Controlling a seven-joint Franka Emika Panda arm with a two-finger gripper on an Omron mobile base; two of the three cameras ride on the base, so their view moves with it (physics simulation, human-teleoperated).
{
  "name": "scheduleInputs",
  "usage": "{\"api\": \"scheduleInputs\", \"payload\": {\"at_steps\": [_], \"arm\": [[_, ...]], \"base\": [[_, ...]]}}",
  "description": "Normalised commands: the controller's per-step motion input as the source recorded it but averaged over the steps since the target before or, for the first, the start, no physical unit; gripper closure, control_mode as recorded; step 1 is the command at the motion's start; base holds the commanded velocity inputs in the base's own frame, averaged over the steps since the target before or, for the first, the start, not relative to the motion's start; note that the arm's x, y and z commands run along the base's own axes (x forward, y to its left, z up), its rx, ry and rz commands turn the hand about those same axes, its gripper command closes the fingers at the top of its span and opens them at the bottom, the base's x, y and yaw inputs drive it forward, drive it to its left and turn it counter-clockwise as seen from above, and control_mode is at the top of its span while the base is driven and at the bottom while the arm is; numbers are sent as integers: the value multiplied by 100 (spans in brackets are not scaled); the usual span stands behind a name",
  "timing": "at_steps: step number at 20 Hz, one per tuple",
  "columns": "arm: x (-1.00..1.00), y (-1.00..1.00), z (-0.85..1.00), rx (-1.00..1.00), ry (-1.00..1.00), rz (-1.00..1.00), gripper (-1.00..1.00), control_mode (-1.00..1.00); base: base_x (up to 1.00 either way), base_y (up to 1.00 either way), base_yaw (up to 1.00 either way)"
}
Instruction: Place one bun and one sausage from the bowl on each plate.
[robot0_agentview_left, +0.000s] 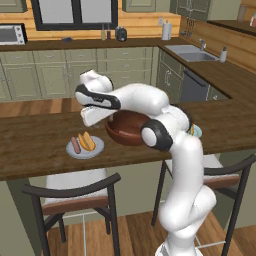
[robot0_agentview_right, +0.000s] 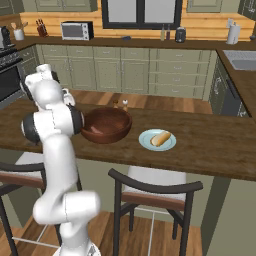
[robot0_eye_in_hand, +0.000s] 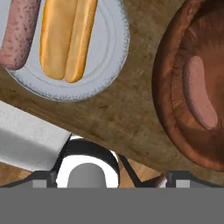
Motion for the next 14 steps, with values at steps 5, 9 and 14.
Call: {"api": "scheduleInputs", "payload": {"at_steps": [5,9,14], "arm": [[2,-87,0,19,1,-27,-100,-100],[19,-18,-1,18,1,-29,-100,-100],[49,-30,0,10,3,-17,-100,-100]], "base": [[0,0,0],[0,0,0],[0,0,0]]}}
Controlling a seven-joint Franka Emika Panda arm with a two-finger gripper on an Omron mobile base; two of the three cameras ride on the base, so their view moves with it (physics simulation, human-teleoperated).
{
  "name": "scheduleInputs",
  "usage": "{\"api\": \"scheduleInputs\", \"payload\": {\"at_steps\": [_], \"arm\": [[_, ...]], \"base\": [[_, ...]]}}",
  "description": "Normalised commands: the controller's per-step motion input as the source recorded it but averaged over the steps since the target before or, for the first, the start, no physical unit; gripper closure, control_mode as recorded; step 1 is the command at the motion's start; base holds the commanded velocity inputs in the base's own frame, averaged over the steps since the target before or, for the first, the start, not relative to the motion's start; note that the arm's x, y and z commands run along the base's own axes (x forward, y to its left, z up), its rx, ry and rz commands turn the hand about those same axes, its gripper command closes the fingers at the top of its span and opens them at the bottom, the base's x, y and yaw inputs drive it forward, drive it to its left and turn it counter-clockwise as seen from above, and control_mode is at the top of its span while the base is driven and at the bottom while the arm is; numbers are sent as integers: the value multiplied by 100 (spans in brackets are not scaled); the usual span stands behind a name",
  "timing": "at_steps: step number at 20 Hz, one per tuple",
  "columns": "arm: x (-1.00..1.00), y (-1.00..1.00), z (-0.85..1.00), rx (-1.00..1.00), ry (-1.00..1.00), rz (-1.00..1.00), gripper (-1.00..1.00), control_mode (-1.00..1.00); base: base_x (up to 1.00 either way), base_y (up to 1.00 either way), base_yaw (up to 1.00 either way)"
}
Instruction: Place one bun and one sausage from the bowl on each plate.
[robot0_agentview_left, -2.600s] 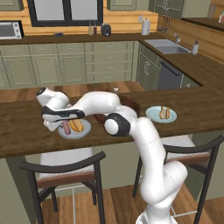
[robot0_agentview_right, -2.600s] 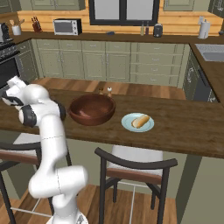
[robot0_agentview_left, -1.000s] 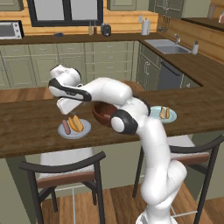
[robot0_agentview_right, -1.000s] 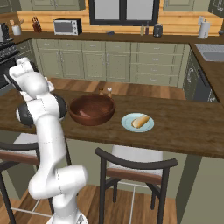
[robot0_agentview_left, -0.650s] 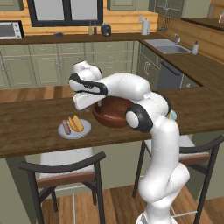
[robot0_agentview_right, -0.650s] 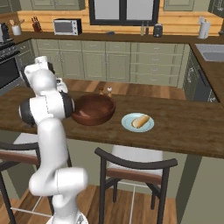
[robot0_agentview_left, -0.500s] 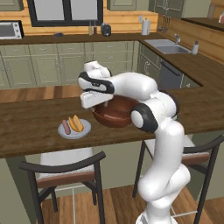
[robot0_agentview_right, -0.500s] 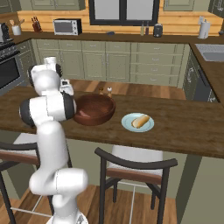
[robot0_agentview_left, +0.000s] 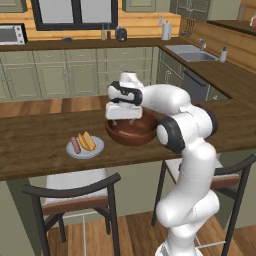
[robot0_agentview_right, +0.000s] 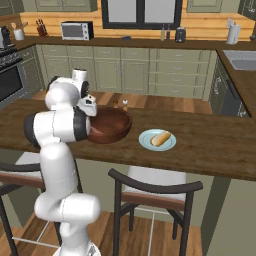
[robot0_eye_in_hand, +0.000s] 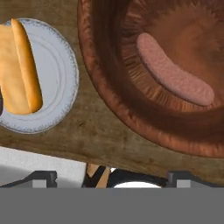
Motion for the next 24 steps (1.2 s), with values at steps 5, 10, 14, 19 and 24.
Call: {"api": "scheduleInputs", "payload": {"at_steps": [5,10,14,19,24], "arm": [[58,-57,-17,4,1,3,-100,-100],[59,-25,-53,1,4,17,-100,-100],[59,0,-57,0,7,18,-100,-100],[49,-12,-39,3,1,15,-100,-100],[25,-7,-38,1,0,11,-100,-100]], "base": [[0,0,0],[0,0,0],[0,0,0],[0,0,0],[0,0,0]]}}
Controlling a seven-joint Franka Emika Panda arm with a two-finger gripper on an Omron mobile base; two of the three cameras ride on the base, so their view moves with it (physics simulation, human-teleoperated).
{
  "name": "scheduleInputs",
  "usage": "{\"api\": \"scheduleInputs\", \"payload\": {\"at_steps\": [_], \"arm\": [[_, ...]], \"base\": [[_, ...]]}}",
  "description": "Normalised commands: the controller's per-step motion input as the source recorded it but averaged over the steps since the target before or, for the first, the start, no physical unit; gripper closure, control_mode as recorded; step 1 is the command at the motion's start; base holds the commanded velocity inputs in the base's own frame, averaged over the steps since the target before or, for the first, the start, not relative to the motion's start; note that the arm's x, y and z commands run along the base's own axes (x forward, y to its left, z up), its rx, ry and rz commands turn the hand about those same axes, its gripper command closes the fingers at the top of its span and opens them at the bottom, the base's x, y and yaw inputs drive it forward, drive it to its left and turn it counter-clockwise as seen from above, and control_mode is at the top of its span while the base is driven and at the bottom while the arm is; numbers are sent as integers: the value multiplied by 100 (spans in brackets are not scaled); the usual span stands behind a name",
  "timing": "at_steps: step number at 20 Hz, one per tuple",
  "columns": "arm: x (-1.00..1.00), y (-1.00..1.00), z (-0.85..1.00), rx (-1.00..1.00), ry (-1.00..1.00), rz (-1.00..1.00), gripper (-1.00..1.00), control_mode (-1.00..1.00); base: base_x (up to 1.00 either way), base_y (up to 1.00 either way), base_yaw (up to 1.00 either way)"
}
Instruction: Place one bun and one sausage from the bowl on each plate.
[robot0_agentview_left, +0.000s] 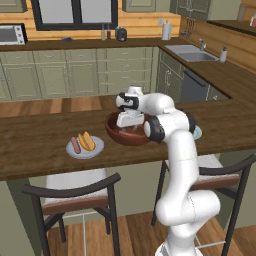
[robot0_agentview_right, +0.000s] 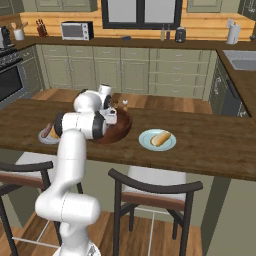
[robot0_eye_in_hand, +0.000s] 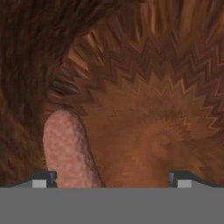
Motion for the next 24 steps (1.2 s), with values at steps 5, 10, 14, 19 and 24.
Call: {"api": "scheduleInputs", "payload": {"at_steps": [5,10,14,19,24], "arm": [[-17,0,9,0,0,1,-100,-100],[-2,0,-20,0,1,0,-100,-100],[2,0,-39,0,3,3,-100,-100],[-4,0,-6,2,0,4,-100,-100],[-15,1,-5,1,0,7,-100,-100]], "base": [[0,0,0],[0,0,0],[0,0,0],[0,0,0],[0,0,0]]}}
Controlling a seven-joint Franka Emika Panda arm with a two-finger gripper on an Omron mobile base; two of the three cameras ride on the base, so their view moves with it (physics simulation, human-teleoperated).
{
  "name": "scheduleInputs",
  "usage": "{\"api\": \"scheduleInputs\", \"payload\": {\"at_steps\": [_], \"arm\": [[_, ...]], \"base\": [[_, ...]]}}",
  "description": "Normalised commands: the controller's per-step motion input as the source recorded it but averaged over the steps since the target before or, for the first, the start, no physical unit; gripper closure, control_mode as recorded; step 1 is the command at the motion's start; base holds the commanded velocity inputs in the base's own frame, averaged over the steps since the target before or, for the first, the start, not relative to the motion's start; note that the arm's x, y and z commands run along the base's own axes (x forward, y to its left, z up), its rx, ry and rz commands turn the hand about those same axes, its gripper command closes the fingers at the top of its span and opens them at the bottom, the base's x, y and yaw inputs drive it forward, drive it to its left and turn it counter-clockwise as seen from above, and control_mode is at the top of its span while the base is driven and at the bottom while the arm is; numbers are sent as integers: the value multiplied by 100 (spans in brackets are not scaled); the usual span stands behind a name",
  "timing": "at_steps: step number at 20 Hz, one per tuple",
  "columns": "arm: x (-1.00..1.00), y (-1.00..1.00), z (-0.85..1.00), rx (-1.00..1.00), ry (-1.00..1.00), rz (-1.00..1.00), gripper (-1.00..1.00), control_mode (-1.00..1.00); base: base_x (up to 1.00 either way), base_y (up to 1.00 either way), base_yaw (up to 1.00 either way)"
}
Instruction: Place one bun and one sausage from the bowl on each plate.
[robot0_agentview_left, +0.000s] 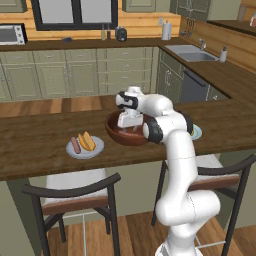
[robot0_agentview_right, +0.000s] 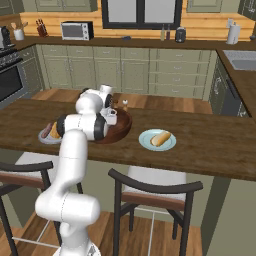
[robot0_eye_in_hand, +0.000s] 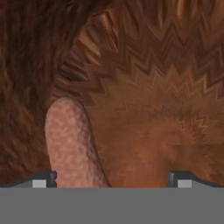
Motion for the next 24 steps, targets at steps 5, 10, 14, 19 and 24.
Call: {"api": "scheduleInputs", "payload": {"at_steps": [5,10,14,19,24], "arm": [[-42,0,10,3,0,8,-100,-100],[-13,9,-32,0,0,7,-100,-100],[0,10,-57,0,1,7,-100,-100],[0,3,-39,0,0,7,100,-100],[0,0,-2,2,0,4,100,-100]], "base": [[0,0,0],[0,0,0],[0,0,0],[0,0,0],[0,0,0]]}}
